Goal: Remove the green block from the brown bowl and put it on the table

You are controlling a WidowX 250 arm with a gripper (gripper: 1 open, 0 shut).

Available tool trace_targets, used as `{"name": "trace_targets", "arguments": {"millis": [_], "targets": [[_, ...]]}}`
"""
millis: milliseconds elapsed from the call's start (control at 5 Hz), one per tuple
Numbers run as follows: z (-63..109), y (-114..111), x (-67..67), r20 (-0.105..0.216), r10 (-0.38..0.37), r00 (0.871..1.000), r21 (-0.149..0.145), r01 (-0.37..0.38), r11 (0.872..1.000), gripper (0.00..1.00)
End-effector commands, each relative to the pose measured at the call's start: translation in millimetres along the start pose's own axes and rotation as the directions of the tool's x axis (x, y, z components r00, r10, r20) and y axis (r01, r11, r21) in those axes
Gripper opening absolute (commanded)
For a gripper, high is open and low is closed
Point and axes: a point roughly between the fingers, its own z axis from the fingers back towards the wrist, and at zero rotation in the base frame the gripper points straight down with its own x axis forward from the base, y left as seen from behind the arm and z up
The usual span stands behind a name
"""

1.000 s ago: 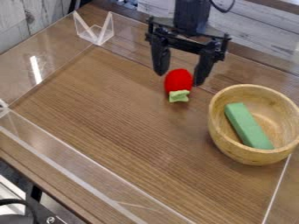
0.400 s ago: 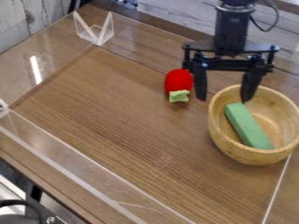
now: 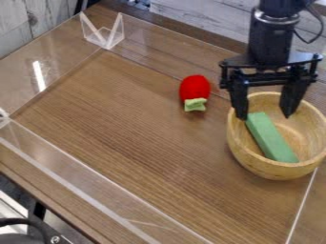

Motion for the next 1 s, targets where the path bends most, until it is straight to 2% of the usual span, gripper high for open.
{"name": "trace_targets", "arguments": {"millis": [0,200,600,800], "targets": [[13.4,-10,8.4,0.041,0.029,0.999,-0.051,-0.027,0.998,1.00],[11.6,-11,15.0,0.046,0.062,0.997,-0.057,-0.060,0.997,1.00],[15.9,5,15.0,0.058,0.182,0.982,-0.074,-0.177,0.981,1.00],[4.5,12,24.2,0.063,0.209,0.976,-0.081,-0.204,0.976,1.00]]}}
